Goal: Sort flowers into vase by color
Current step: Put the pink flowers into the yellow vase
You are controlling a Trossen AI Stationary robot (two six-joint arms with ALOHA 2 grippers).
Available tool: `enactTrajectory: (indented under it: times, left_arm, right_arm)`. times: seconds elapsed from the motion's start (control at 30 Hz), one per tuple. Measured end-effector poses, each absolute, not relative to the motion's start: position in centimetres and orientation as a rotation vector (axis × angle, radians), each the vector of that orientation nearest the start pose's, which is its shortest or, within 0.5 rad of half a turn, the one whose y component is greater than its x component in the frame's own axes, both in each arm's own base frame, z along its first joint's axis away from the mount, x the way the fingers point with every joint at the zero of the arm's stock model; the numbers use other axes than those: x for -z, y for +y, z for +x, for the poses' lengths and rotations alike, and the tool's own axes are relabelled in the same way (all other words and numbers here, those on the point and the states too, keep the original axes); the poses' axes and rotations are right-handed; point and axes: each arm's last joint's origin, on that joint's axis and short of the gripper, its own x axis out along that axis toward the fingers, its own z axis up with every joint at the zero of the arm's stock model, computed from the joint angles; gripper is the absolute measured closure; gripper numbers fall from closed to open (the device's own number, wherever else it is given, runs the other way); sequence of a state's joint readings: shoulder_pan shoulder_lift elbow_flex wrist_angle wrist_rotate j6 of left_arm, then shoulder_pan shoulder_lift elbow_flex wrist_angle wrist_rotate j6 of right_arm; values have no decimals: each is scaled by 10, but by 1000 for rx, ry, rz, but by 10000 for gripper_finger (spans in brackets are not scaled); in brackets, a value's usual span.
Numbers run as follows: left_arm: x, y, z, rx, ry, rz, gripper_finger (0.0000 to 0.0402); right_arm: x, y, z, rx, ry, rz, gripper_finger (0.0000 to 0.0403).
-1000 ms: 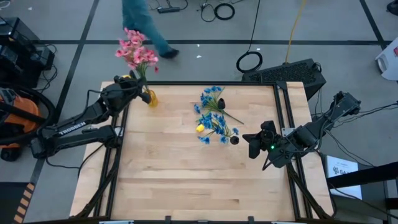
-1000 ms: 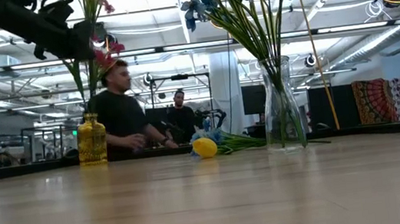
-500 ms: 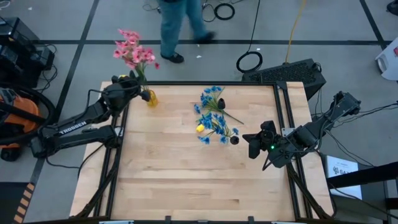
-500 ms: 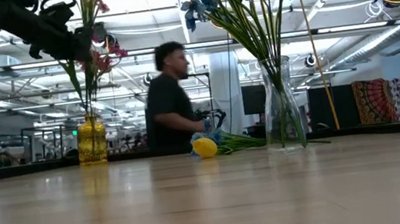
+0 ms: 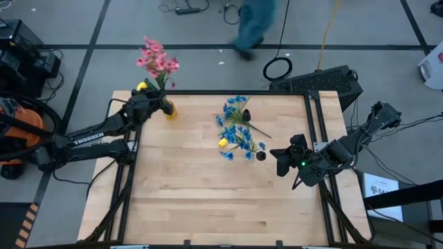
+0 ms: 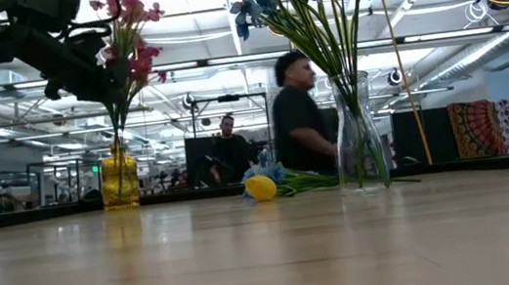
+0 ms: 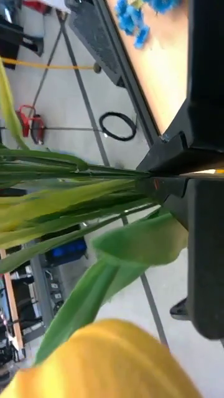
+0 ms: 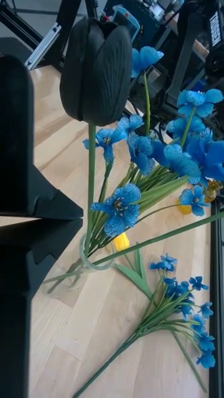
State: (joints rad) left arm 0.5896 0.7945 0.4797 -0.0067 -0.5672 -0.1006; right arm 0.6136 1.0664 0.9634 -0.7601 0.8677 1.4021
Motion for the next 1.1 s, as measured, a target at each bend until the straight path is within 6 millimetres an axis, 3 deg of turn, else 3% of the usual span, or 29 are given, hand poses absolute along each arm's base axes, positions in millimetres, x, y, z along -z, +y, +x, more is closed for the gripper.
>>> enactTrajectory:
  times: [0.43,0.8,1.1]
  left_arm:
    - [-225,112,141,-1177,364,-248,383]
    - [-223,109,145,-979,410,-269,381]
    - [-218,107,143,-950,465,-284,381]
  right_arm:
    - [-303,96,175,601,336,758,403]
    - [-303,96,175,601,338,753,403]
    - [-303,96,175,601,338,753,403]
